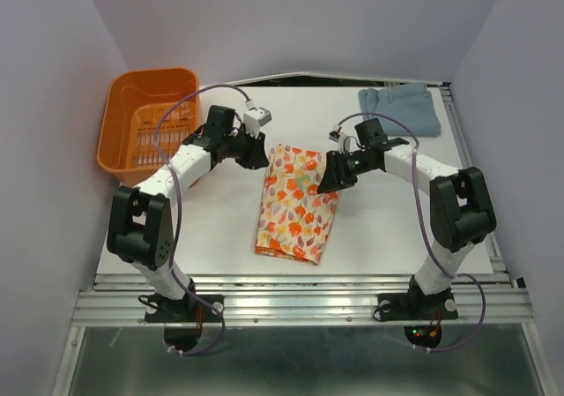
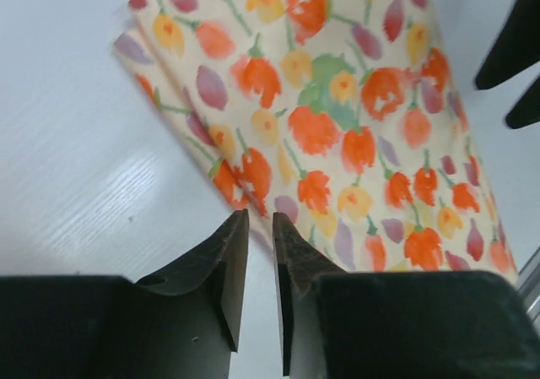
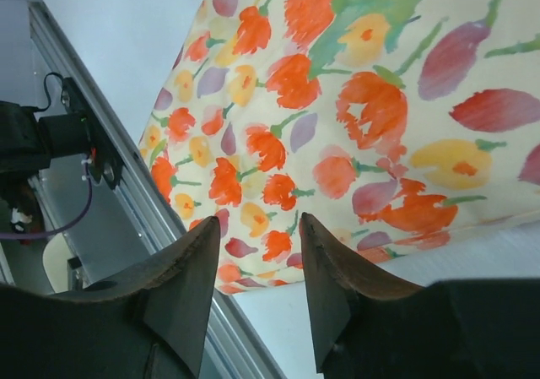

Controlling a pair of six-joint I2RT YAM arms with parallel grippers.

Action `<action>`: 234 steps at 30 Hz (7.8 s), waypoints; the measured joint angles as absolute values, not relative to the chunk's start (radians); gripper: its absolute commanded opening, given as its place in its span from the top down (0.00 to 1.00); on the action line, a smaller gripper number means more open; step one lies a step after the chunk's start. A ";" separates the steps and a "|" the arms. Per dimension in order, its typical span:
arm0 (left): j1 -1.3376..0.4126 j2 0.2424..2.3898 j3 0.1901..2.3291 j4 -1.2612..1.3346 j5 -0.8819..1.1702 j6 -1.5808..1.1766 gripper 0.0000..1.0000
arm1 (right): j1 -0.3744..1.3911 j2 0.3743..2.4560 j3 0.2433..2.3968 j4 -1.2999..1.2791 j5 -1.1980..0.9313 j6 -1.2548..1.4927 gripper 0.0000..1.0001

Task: Fold and stack the skirts
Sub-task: Fold the skirt

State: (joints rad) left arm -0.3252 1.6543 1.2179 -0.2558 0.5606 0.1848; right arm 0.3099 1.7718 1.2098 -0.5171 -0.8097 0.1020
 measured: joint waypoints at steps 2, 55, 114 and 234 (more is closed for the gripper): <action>-0.329 1.641 1.211 -0.225 0.635 0.182 0.78 | 0.316 1.769 1.189 -0.494 -0.824 0.111 0.55; -0.783 1.046 0.675 -0.166 0.122 0.859 0.02 | 0.337 1.964 1.438 -0.611 -0.717 0.065 0.51; -1.098 1.329 0.674 -0.111 -0.055 0.754 1.00 | 0.514 2.030 1.350 -0.682 -0.719 -0.049 0.52; -0.583 1.815 1.214 -0.550 0.591 0.496 1.00 | 0.379 2.302 1.629 -0.331 -0.909 0.088 0.75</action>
